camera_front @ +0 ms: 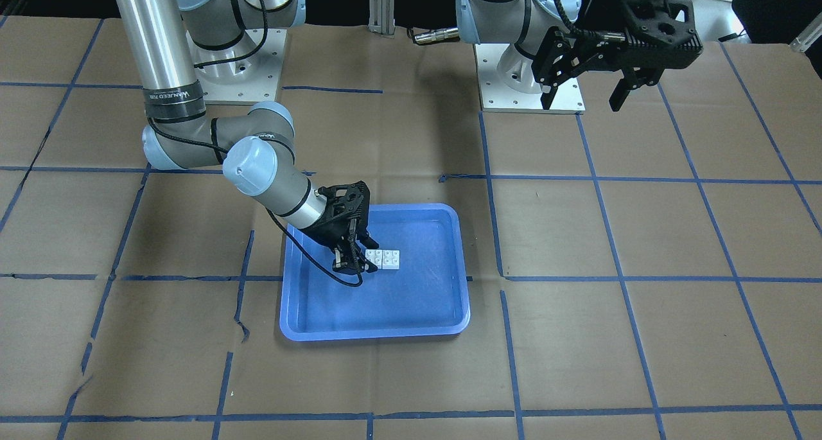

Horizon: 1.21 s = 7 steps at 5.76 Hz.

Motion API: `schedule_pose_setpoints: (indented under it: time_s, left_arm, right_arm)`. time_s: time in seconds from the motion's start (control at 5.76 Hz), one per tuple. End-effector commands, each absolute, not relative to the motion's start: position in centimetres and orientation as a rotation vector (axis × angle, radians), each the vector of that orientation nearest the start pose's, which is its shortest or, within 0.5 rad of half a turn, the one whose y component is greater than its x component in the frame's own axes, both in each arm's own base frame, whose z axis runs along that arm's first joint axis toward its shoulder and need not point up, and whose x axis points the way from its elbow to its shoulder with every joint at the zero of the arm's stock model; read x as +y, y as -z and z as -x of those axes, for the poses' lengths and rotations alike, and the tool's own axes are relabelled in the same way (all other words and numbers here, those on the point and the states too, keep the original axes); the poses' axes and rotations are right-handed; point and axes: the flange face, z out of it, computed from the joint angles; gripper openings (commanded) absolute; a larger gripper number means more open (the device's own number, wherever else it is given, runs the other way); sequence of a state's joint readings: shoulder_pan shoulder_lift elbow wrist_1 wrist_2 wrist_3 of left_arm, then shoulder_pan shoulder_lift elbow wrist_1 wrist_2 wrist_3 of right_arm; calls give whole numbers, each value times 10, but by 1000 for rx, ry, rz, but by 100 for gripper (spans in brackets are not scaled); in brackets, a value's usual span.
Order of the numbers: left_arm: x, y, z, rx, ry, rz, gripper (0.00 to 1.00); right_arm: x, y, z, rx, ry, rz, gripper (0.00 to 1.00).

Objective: Assemble white blocks and place on blue tray

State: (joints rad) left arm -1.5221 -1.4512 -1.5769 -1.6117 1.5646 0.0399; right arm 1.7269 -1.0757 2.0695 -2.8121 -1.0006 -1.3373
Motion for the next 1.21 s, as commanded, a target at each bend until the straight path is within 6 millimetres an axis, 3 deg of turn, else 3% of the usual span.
schedule_pose_setpoints:
  time_s: [0.0,0.35,0.69,0.87,1.04]
  left_arm:
    - [-452,-537,112,3142,116,14,100]
    - [-452,-537,112,3142,116,14,100]
    - [-452,-537,112,3144,116,14,100]
    - [-453,-537,112,3144,119,14,100]
    - [-453,-536,112,3148,119,14,100]
  right_arm:
    - [-500,-157,-267,1954,729,1889,100]
    - [-530,-190,-267,2024,725,1836,100]
    - [-548,-255,-253,2133,549,1806,100]
    - [-567,-280,-237,2273,497,1765,100]
    - [-581,-304,-211,2455,474,1604,100]
